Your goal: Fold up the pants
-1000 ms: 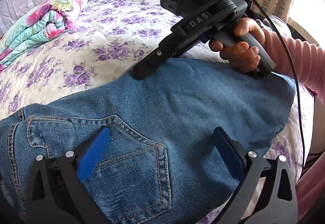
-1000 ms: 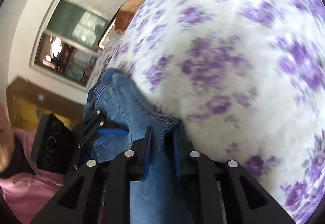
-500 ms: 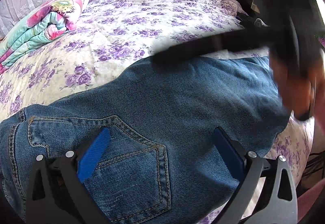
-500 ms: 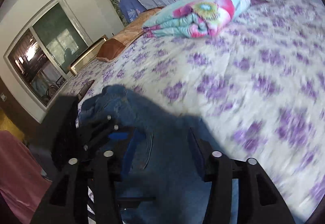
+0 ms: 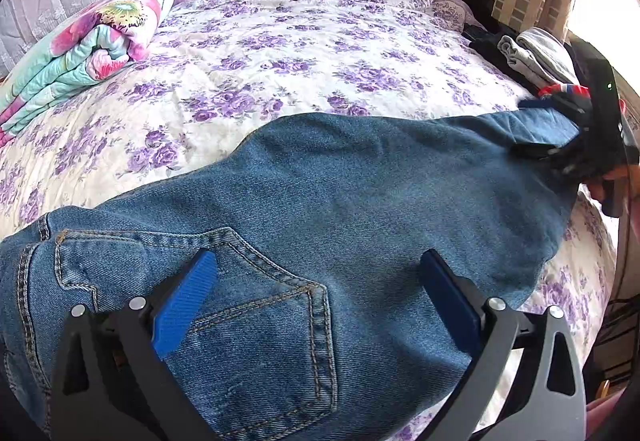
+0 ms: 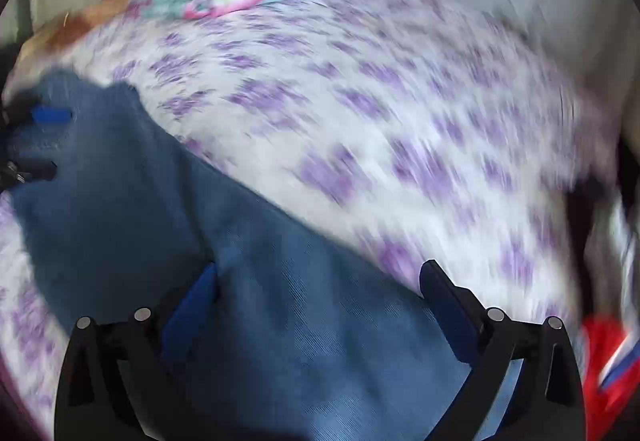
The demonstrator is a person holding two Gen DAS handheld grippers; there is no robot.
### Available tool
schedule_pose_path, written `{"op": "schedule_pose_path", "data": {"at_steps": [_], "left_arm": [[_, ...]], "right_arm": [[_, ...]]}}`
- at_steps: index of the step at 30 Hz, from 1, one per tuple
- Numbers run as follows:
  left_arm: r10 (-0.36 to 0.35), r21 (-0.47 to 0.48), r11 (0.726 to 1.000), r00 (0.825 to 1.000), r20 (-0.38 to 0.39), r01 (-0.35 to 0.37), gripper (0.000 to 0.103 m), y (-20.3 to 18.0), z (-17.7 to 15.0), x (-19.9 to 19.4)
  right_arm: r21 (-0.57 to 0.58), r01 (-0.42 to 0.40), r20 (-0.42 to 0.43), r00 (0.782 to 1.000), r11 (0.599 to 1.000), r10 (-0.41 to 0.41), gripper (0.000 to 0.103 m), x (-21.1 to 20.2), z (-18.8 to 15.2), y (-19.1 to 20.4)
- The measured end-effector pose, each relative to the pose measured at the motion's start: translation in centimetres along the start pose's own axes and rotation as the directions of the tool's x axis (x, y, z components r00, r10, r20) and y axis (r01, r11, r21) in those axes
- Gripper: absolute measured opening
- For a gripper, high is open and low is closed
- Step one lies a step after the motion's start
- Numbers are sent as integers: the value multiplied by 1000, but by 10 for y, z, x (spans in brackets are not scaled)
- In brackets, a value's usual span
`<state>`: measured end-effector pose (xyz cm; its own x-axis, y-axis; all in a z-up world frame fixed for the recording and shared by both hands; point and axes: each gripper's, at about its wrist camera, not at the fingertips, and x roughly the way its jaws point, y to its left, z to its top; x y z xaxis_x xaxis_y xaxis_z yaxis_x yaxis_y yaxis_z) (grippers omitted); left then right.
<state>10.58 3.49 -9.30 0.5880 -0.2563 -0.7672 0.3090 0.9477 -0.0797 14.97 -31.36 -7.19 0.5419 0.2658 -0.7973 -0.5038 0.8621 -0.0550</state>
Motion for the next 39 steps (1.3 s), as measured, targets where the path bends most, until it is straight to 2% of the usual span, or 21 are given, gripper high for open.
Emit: {"op": "schedule_pose_path", "data": {"at_steps": [3, 6, 7, 9, 11, 13, 15, 17, 19, 21, 23, 25, 26, 27, 28, 29, 30, 32, 35, 37, 39], "left_arm": [[7, -16, 1000, 1000, -10, -7, 98, -5, 2, -10], [-113, -64, 991, 993, 39, 116, 98, -15, 6, -31], [-127, -67, 989, 990, 57, 130, 98, -22, 7, -35], [-104, -16, 994, 991, 83, 106, 98, -45, 10, -33], [-35, 30, 999, 999, 17, 34, 98, -61, 5, -14], [5, 61, 998, 997, -75, 0, 98, -68, -9, 7], [39, 132, 991, 999, -27, -35, 98, -75, -26, -3], [25, 147, 989, 998, -54, -17, 98, -77, -27, -14], [-1, 116, 993, 999, -37, 5, 98, -76, -18, -25], [-34, 79, 996, 999, 36, 31, 98, -81, 0, -34], [-35, 74, 997, 997, 75, 30, 98, -91, 14, -29], [-4, 74, 997, 999, 45, 1, 98, -98, 20, -11], [15, 79, 997, 1000, -12, -14, 98, -99, 18, 4], [38, 81, 996, 996, -80, -32, 99, -97, 11, 19], [41, 79, 996, 994, -100, -33, 99, -94, 5, 26], [22, 77, 997, 998, -58, -17, 99, -90, -3, 21], [21, 80, 997, 998, -62, -16, 99, -88, -4, 19], [11, 38, 999, 996, -85, -8, 98, -86, 8, 10], [-49, -20, 999, 999, 17, 49, 98, -90, 36, 0], [-53, 2, 999, 998, 21, 53, 98, -98, 47, 11], [8, 19, 1000, 997, -81, -7, 99, -101, 47, 42]], "right_arm": [[236, 24, 52, 998, 971, -37, 99, -29, -21, -36], [286, -48, 204, 979, 957, -12, 95, -69, -30, -16], [274, -68, 250, 968, 959, -3, 87, -79, -32, -1], [249, -75, 265, 964, 966, 6, 72, -78, -33, 24], [234, -15, 195, 980, 972, -32, 53, -61, -35, 44], [219, 45, 77, 995, 975, -64, 53, -37, -55, 53], [192, 45, 118, 991, 980, -68, 55, -46, -71, 57], [183, 40, 87, 995, 982, -57, 65, -59, -73, 54], [209, 34, 117, 991, 977, -60, 70, -72, -70, 47], [244, 26, 200, 977, 969, -77, 73, -81, -57, 35], [298, 49, 235, 964, 953, -123, 76, -79, -51, 25], [326, 69, 179, 975, 943, -133, 76, -59, -49, 16], [327, 86, 98, 987, 941, -124, 76, -41, -54, 12], [313, 85, 67, 992, 946, -111, 77, -32, -60, 11], [299, 73, 103, 989, 951, -108, 77, -36, -65, 12], [295, 71, 97, 990, 953, -104, 76, -40, -65, 12], [300, 75, 88, 990, 951, -106, 76, -44, -62, 12], [309, 24, 165, 983, 951, -78, 77, -55, -50, 13], [275, -20, 217, 975, 961, -42, 76, -48, -19, 25], [253, -35, 192, 981, 967, -15, 73, -30, -3, 30], [217, -25, 95, 995, 976, 4, 70, 0, 4, 30]]}}
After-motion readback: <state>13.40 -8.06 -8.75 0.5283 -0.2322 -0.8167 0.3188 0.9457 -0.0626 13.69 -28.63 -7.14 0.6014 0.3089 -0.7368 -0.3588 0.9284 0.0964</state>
